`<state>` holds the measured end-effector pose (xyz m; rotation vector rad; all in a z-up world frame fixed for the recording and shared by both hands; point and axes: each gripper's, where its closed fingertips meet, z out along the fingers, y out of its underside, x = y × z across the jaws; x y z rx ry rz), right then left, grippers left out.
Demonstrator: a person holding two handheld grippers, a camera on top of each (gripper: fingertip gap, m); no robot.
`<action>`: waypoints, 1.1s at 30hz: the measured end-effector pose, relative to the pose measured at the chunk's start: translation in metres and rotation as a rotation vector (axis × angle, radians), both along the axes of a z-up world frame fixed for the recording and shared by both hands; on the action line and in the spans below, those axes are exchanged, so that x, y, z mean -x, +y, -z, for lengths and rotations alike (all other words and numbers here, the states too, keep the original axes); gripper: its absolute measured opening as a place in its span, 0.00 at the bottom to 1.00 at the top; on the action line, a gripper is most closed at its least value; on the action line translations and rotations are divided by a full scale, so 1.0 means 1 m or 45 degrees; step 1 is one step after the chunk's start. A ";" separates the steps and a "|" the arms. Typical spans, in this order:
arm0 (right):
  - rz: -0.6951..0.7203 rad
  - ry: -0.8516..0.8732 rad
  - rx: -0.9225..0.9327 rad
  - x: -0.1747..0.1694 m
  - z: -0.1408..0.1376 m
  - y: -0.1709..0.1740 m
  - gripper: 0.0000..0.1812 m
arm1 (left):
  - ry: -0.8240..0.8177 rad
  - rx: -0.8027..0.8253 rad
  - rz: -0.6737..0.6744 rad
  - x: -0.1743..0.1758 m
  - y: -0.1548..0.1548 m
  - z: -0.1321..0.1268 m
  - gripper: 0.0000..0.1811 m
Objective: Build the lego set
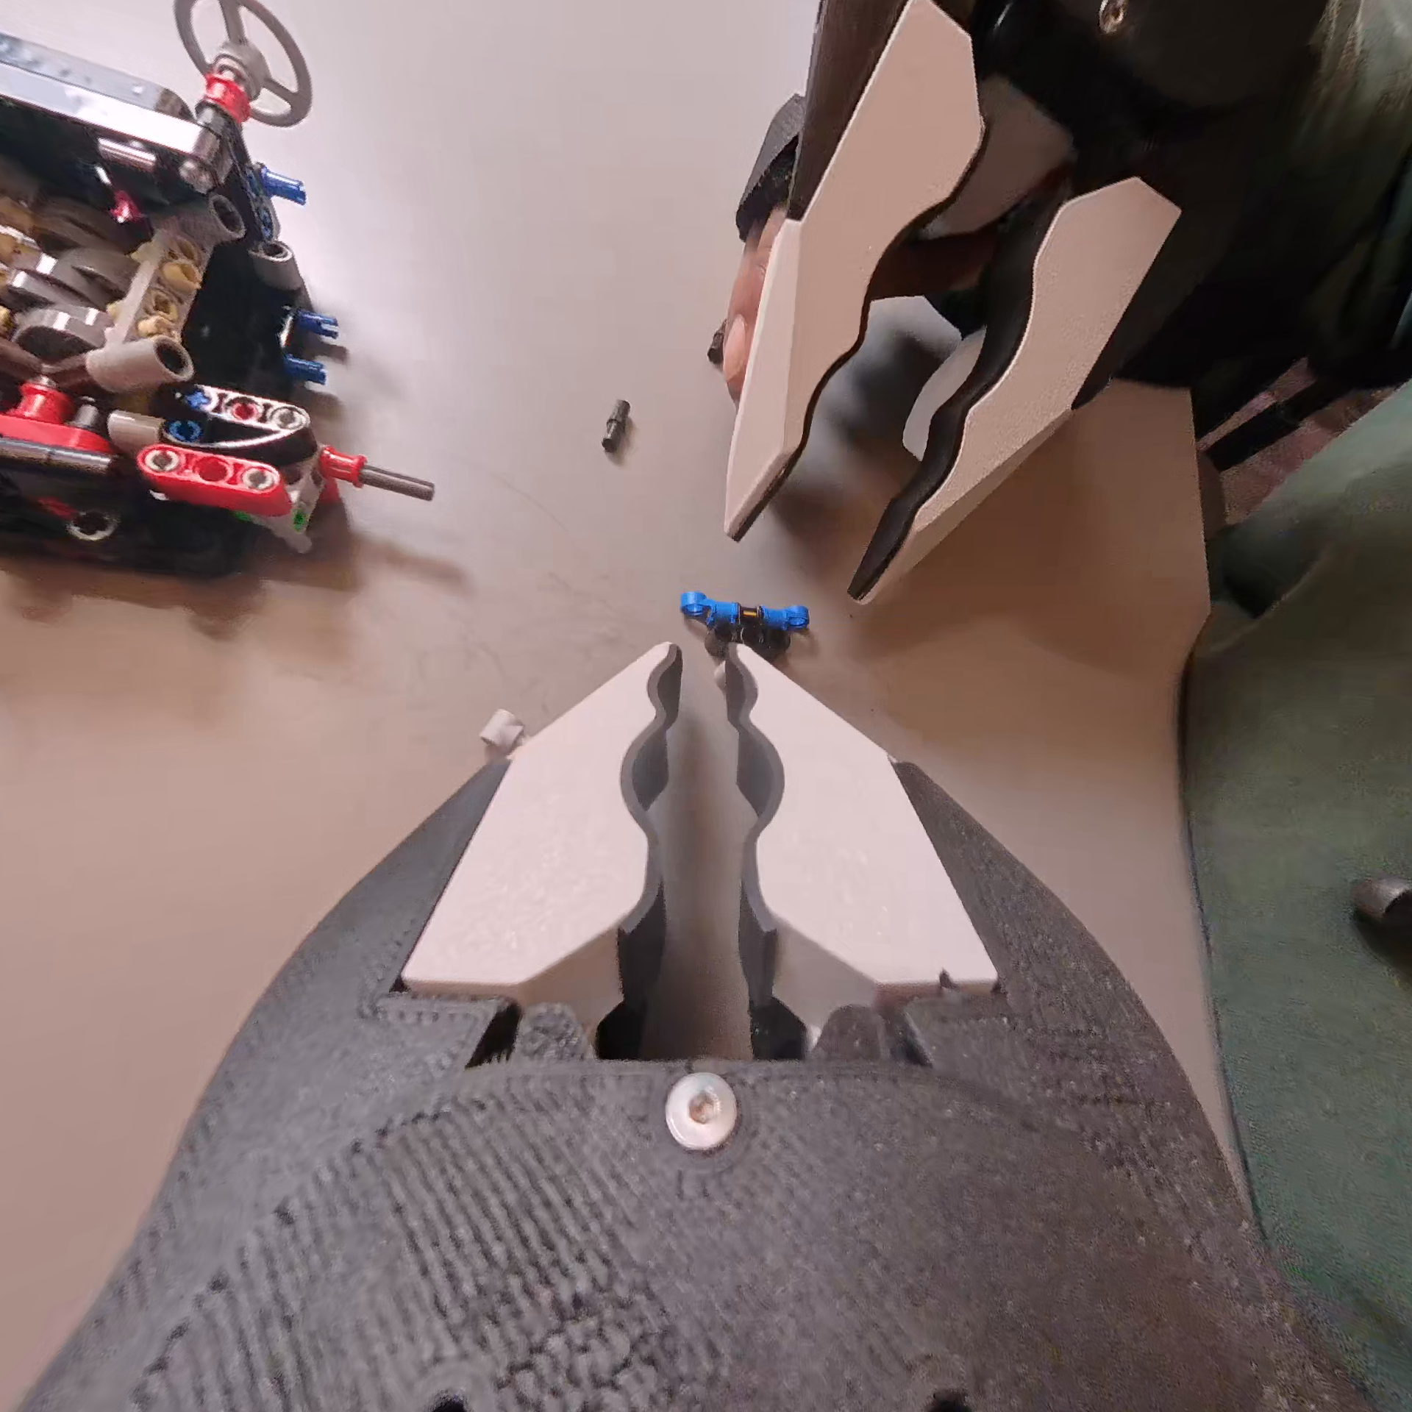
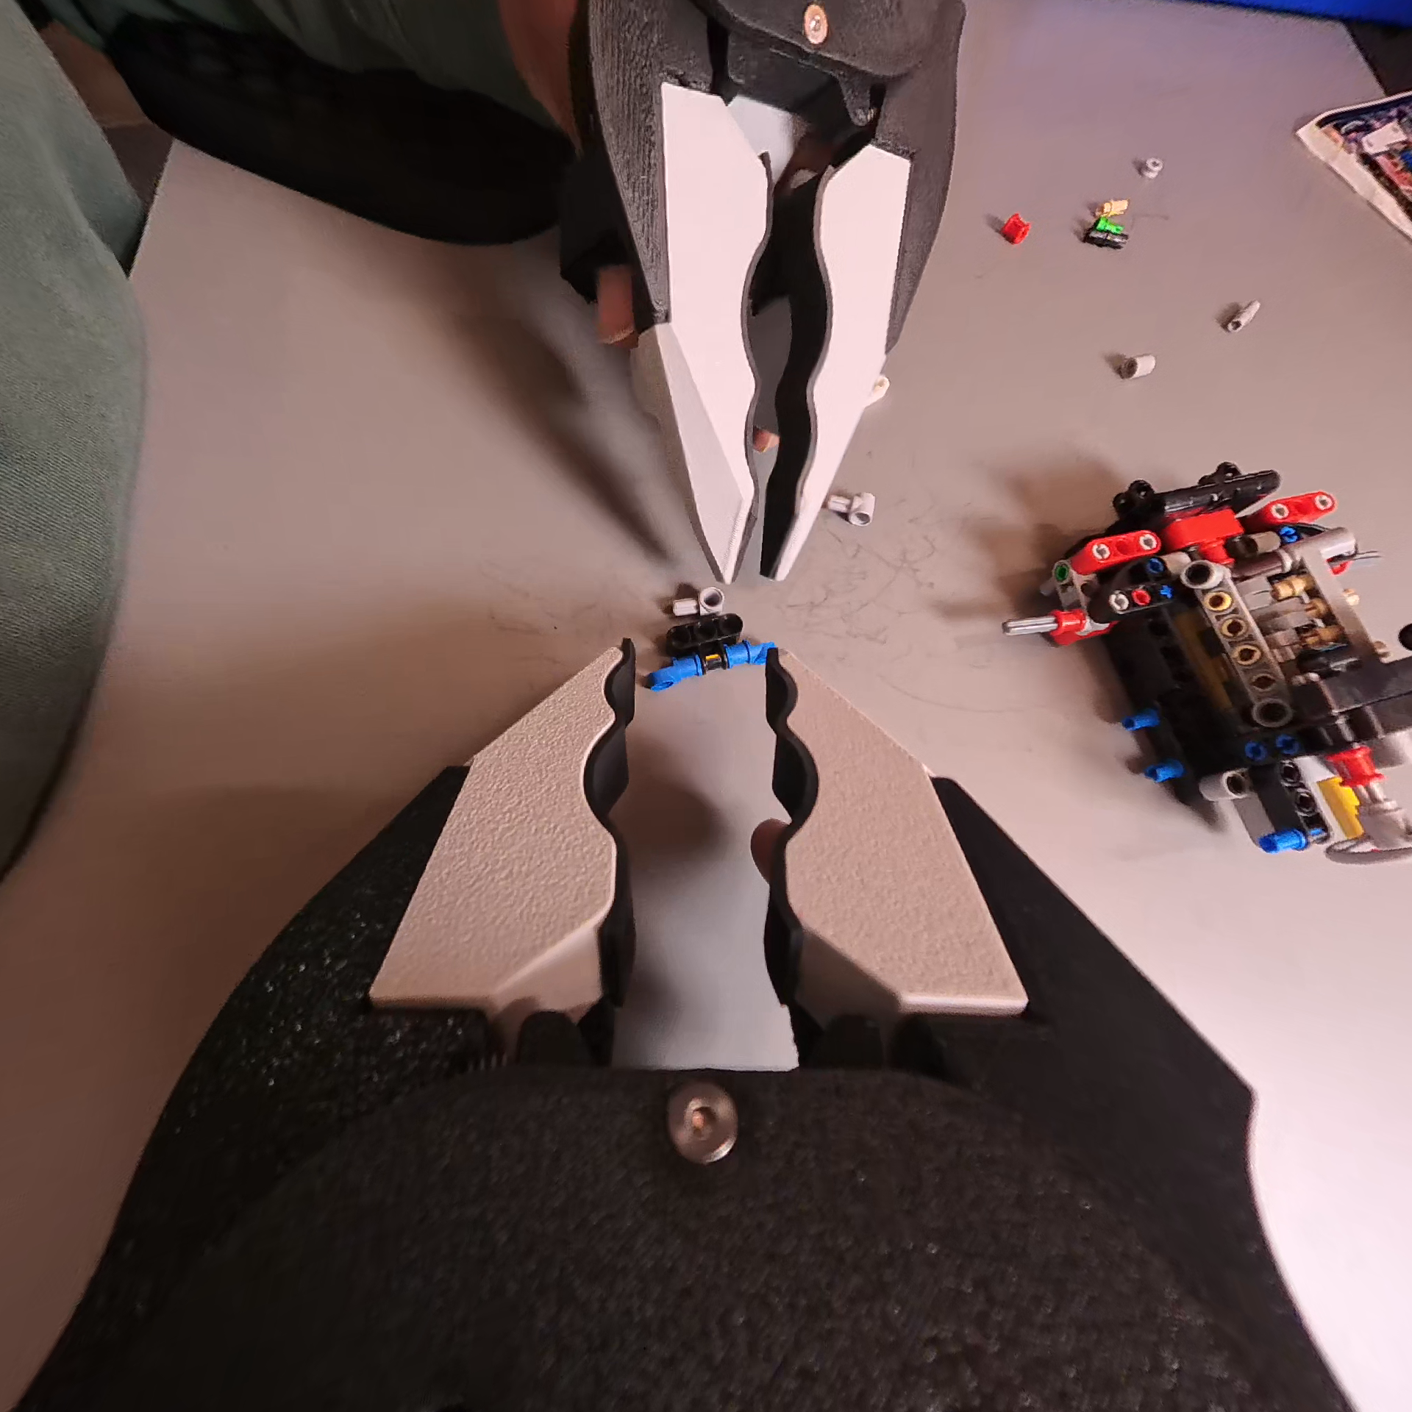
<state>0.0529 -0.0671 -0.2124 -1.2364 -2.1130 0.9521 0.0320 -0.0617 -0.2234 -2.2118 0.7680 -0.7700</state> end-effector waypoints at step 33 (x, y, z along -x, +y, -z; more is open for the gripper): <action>-0.162 -0.058 -0.023 -0.009 0.011 0.001 0.24 | 0.177 -0.223 0.519 0.004 -0.038 0.003 0.15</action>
